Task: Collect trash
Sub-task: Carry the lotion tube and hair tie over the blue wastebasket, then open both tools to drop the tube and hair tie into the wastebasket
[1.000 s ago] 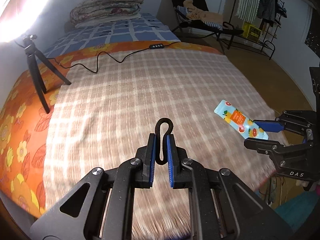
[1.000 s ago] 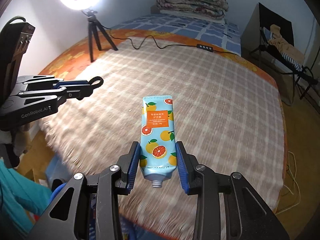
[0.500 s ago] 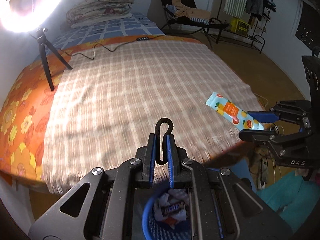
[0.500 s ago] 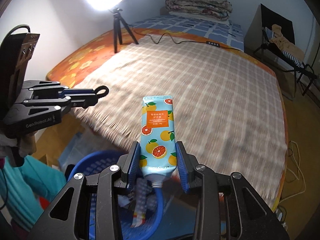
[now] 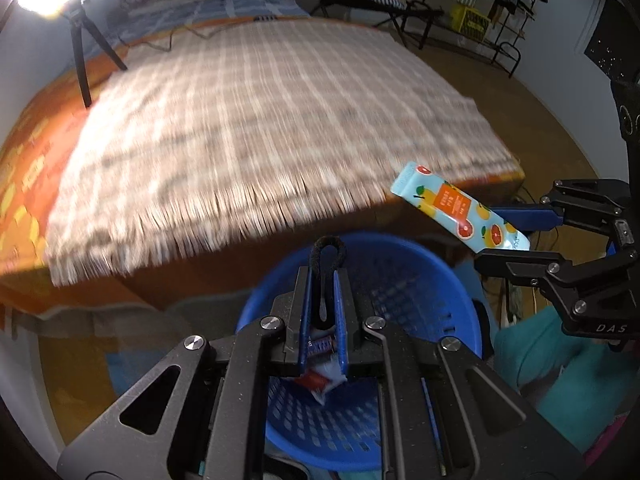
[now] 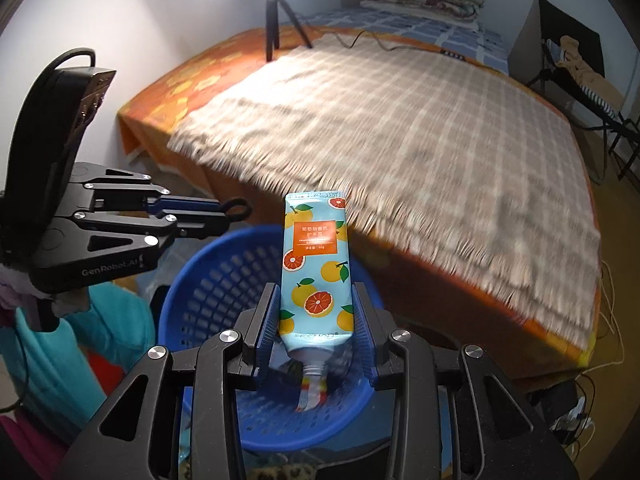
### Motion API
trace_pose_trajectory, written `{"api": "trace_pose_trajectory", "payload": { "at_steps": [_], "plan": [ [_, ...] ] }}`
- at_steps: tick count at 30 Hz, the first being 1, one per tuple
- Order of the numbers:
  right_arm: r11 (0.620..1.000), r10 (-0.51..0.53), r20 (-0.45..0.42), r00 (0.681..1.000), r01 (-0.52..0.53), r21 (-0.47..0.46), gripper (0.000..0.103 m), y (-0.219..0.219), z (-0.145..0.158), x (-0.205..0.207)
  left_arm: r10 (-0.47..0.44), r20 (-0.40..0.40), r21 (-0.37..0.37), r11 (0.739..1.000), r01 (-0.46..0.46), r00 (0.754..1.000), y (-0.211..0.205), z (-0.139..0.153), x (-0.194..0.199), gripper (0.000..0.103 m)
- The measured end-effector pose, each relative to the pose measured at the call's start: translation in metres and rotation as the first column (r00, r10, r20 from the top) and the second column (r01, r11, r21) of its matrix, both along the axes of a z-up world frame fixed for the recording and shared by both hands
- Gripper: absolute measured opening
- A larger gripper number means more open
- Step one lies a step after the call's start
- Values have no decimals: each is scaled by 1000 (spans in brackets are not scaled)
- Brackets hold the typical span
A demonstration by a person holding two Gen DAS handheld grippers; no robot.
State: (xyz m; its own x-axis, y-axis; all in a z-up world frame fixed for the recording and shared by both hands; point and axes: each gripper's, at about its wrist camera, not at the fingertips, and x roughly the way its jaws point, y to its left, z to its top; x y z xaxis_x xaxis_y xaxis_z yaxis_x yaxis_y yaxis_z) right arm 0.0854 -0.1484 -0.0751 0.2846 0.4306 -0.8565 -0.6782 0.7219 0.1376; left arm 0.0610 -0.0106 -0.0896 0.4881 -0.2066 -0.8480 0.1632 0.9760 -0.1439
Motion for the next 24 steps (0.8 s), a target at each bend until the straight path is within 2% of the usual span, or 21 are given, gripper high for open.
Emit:
{"api": "trace_pose_trajectory", "payload": {
  "at_steps": [18,24],
  "plan": [
    [999,-1,-94,996,-4,-49,34,1,-46,-25,-22,-132,-8,1000,21,991,-6,-48,-30,9],
    [999,-10,-123,992,4,-49,34,3,-54,-26,-20,-147,7,1000,21,989,-8,-54,-31,10]
  ]
}}
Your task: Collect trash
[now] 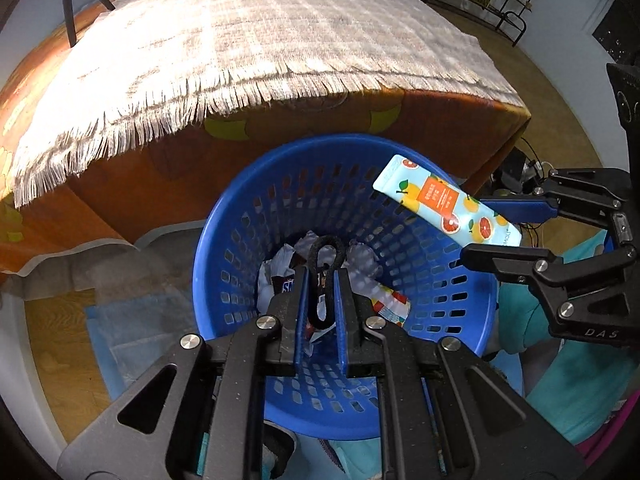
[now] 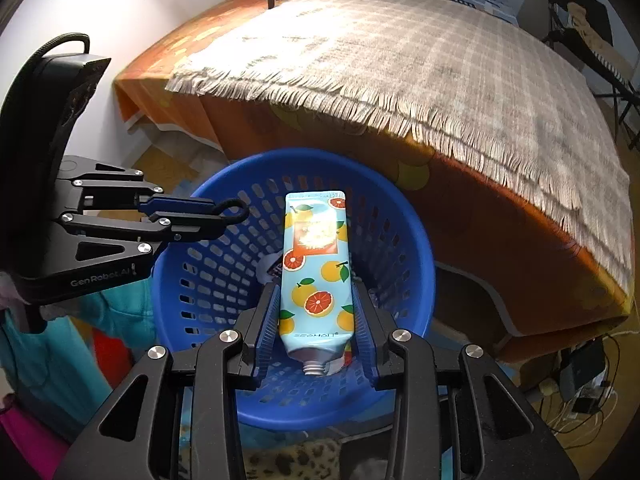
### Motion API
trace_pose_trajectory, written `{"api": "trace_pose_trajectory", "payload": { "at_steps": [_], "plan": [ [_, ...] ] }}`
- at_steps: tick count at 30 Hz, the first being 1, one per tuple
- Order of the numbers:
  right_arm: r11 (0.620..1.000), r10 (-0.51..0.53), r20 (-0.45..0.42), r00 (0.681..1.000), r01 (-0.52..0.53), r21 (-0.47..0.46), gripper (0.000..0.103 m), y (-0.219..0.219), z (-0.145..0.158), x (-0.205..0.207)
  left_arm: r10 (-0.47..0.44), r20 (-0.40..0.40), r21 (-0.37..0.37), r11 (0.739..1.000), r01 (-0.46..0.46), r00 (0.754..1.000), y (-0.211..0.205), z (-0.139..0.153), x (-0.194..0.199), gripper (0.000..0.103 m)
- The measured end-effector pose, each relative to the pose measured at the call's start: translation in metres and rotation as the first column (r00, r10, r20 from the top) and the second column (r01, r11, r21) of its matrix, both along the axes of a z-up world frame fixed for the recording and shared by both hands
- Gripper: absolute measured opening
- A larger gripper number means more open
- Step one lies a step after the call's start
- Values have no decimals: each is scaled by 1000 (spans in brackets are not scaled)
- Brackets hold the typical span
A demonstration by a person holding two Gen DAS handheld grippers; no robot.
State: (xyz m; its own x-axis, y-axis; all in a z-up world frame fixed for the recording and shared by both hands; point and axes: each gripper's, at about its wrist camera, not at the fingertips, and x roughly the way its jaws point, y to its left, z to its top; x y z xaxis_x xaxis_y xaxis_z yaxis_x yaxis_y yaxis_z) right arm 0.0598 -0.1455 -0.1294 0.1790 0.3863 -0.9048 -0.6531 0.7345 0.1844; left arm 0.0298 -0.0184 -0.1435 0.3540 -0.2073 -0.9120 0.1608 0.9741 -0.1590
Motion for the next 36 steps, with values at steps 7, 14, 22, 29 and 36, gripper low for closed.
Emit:
{"api": "trace_pose_trajectory", "payload": {
  "at_steps": [7,14,22,29,36],
  "plan": [
    [1000,-20,-15,1000,20,-20,43,0,-5,3,14,3,15,1000,-14,1000,-2,-2,3,38],
    [997,-58,-19,998,57,-47,56,-5,-9,7,29,14,29,999,-30,999,1,-1,3,55],
    [995,-67,11,998,67,-76,63,-7,-8,6,44,31,43,998,-45,999,2,2,4,68],
    [992,-77,42,996,81,-99,63,-6,-5,7,63,46,43,997,-65,997,7,8,4,70],
    [988,-102,65,993,109,-111,63,-6,1,13,62,65,48,997,-65,996,7,17,5,70]
  ]
}}
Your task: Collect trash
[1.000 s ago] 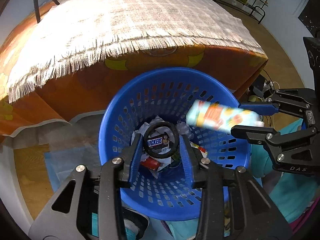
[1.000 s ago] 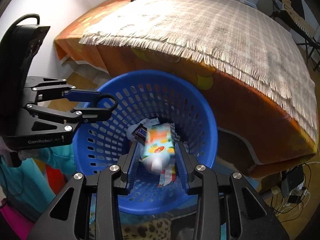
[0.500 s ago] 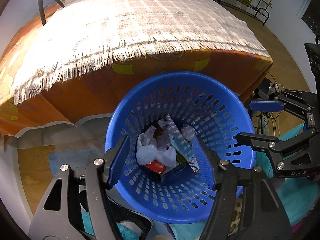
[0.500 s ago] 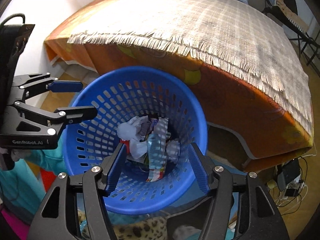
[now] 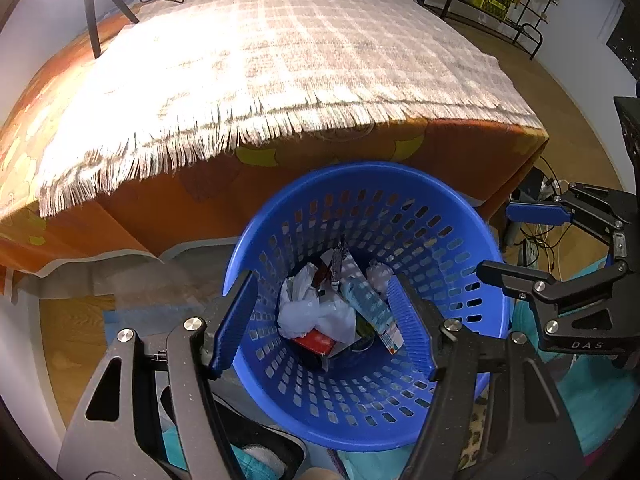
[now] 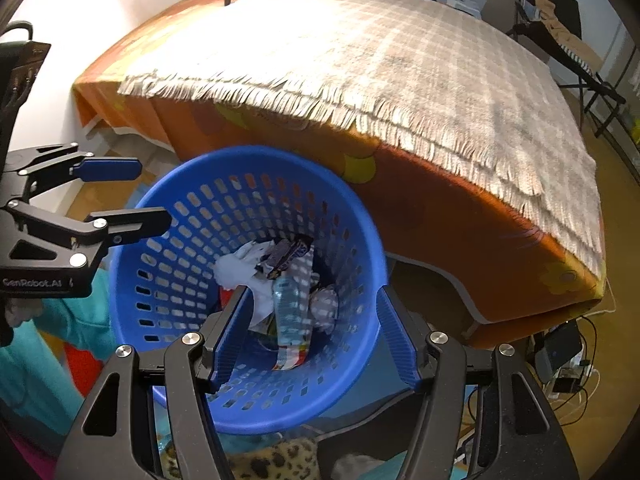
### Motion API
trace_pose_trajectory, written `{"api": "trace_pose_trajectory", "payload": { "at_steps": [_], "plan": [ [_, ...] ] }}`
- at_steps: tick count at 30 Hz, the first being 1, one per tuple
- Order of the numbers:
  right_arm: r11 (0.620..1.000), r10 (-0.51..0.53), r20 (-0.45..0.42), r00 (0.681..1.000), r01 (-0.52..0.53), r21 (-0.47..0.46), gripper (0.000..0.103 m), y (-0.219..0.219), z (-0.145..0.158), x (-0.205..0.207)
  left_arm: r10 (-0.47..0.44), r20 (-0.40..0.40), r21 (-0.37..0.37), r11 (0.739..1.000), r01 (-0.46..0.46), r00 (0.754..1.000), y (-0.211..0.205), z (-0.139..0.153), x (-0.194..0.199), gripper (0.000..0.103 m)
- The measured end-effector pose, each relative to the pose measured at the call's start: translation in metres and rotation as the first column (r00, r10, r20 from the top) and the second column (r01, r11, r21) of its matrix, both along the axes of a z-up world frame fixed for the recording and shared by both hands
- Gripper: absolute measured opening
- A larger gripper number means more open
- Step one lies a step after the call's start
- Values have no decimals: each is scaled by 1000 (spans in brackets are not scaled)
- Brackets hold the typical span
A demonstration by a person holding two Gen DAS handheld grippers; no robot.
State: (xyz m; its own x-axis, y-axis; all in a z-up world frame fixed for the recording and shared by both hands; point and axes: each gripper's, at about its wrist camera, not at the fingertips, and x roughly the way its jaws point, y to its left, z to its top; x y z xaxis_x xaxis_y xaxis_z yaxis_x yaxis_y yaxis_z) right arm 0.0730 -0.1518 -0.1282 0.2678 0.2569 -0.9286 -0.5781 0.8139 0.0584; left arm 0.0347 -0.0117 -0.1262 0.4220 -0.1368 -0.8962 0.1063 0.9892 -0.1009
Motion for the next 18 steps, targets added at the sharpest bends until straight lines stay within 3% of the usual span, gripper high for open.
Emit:
{"api": "trace_pose_trajectory", "payload": {
  "at_steps": [10,13,18],
  "plan": [
    [1000,-26,61,998,26,-3,63,-5,23,16,12,65,-2,1000,-11,998,-1,26,8,70],
    [999,-41,76,996,41,2,63,-9,32,23,22,85,-10,1000,-21,996,1,34,11,78],
    [998,-57,114,992,56,15,63,-15,48,32,29,137,-12,1000,-27,990,1,52,15,79]
  ]
}}
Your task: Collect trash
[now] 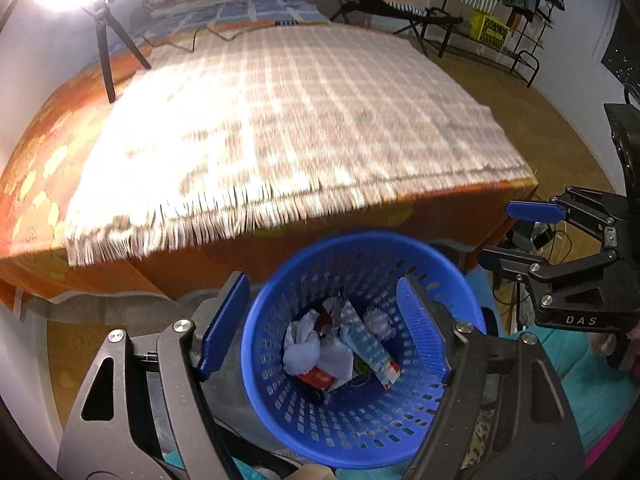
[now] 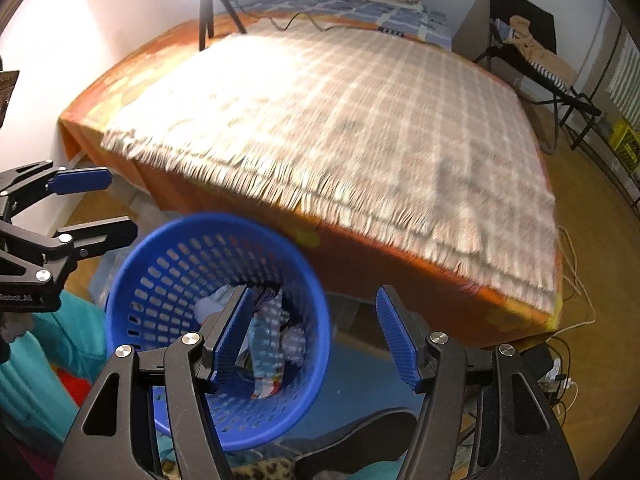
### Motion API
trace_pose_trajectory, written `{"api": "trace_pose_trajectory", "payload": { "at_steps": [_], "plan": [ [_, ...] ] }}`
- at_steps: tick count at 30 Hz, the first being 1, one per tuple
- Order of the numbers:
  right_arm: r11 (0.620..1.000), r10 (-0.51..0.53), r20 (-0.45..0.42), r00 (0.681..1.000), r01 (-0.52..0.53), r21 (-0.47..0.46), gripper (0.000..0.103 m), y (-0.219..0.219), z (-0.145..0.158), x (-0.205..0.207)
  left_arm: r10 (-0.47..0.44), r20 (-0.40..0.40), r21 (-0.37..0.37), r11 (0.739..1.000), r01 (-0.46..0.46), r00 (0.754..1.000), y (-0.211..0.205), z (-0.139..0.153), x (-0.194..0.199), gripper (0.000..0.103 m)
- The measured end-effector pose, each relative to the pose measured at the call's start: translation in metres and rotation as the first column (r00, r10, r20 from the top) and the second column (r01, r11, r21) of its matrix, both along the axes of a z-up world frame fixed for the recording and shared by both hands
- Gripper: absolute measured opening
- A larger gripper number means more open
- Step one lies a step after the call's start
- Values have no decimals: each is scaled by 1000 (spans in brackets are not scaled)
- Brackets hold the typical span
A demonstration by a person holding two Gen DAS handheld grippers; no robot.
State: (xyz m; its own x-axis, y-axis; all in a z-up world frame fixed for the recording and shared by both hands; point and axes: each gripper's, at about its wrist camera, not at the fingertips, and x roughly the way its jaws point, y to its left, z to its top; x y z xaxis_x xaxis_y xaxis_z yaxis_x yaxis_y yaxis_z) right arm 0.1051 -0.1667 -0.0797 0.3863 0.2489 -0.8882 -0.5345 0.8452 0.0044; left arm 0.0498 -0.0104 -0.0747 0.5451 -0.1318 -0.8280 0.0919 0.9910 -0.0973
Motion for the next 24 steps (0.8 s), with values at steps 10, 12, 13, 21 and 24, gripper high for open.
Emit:
{"api": "trace_pose_trajectory", "payload": {
  "at_steps": [10,12,13,21,24],
  "plan": [
    [996,-44,74,996,37,87,64,-10,42,28,31,161,-11,1000,-30,987,6,62,15,86],
    [993,-50,81,995,41,112,64,-11,47,33,36,190,-5,999,-36,981,7,74,18,87],
    [992,-52,84,995,42,122,64,-11,50,36,39,200,-3,999,-39,979,8,79,20,87],
    [974,-80,139,987,48,221,75,-14,65,64,60,254,-22,998,-56,965,17,101,42,97],
    [964,-108,152,982,66,259,76,-17,68,76,63,263,-22,998,-59,963,18,102,54,98]
  ]
}}
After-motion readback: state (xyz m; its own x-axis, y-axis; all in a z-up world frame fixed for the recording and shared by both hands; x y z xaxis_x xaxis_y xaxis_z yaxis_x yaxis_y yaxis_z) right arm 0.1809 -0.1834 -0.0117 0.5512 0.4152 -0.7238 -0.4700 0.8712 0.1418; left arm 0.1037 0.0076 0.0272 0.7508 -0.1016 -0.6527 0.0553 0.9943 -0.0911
